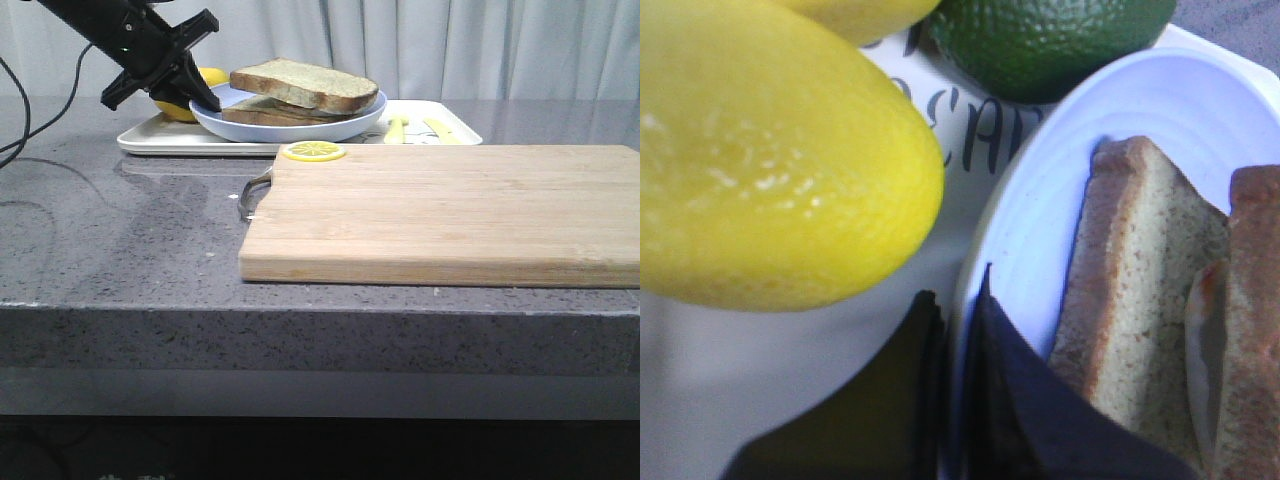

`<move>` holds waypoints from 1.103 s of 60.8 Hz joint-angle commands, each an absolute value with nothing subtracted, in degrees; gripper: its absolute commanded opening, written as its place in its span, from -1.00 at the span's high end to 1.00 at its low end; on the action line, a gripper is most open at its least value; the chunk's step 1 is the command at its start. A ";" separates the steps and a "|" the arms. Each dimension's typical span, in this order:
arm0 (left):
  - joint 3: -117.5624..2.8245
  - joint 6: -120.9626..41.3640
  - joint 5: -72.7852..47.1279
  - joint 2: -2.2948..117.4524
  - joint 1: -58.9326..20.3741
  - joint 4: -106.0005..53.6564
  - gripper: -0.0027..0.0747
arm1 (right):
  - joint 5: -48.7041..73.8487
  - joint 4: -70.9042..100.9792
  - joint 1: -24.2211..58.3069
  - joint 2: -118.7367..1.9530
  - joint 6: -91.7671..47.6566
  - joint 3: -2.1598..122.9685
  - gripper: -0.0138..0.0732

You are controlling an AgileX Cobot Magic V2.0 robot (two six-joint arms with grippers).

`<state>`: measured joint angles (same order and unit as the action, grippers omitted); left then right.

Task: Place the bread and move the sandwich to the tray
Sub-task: 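Open the left gripper and raise it away from the plate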

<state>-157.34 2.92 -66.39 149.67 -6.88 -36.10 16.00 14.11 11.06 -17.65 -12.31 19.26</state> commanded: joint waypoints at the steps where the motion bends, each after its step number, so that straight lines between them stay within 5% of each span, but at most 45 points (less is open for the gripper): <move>1: -159.64 3.66 -62.05 145.02 -6.65 -40.70 0.75 | 11.43 14.16 11.25 -18.11 -12.36 20.83 0.82; 16: -159.69 3.52 -62.39 145.02 -6.40 -40.70 0.14 | 11.43 14.16 11.25 -18.11 -12.36 20.83 0.82; 29: -163.69 3.52 -66.59 144.68 -5.37 -40.70 0.09 | 11.43 14.16 11.25 -18.11 -12.36 20.83 0.82; 41: -171.58 3.52 -71.98 144.68 -4.34 -40.70 0.31 | 10.53 14.22 11.25 -18.11 -12.36 20.83 0.82; 55: -175.09 3.52 -71.98 143.75 -4.25 -45.18 0.99 | 9.50 14.22 11.25 -18.11 -12.36 20.83 0.82; 67: -175.09 3.52 -71.98 141.94 -4.25 -46.13 0.98 | 9.57 14.22 11.25 -18.11 -12.36 20.83 0.82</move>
<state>-168.24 2.92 -72.39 147.82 -4.24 -42.13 14.64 14.11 11.06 -17.65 -12.31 19.26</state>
